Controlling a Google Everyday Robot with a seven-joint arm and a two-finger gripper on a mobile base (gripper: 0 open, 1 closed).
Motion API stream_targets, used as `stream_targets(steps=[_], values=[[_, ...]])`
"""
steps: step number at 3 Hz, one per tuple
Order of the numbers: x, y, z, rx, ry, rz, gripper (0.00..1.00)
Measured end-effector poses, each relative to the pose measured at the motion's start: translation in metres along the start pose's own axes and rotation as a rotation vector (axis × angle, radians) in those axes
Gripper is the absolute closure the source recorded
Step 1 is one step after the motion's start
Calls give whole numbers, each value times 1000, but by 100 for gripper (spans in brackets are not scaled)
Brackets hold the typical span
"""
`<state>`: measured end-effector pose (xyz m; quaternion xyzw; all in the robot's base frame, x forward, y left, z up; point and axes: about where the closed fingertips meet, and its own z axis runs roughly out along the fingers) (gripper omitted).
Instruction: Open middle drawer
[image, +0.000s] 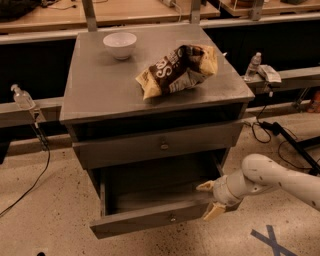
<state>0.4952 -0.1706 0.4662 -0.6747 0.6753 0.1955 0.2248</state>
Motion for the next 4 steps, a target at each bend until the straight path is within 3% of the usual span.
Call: stream_targets(steps=[1,2,3,4], values=[[-12,-19,-26,123,-63,-76,29],[-16,-26,-36,169,-89,-107,29],[-16,-26,-54,229,-149,-120,11],[-15,-24,-55,233,-152,-121,0]])
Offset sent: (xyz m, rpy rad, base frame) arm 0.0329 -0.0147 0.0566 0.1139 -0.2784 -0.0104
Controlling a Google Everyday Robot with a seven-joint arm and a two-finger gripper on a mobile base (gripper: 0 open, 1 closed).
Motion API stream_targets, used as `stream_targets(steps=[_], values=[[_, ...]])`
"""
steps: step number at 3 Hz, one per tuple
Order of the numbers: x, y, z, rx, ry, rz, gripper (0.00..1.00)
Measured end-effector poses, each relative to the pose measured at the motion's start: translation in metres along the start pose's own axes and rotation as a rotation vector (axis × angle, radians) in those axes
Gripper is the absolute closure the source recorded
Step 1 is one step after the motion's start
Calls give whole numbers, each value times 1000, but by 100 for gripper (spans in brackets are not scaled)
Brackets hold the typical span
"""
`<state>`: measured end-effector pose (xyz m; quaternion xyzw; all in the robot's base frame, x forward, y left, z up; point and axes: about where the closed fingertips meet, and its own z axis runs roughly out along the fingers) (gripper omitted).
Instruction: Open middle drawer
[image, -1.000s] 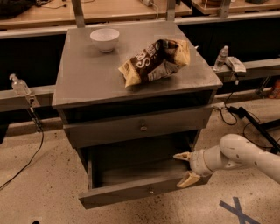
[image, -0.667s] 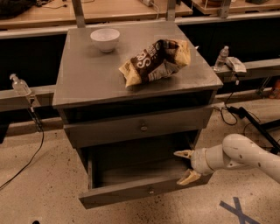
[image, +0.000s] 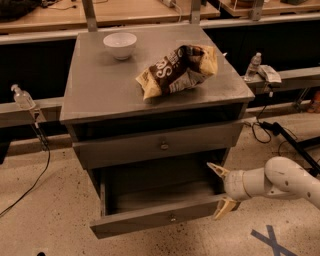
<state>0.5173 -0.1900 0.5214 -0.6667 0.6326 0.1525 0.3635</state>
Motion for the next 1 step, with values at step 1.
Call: stream_targets(steps=[1], values=[[0,0,0,0,0,0,0]])
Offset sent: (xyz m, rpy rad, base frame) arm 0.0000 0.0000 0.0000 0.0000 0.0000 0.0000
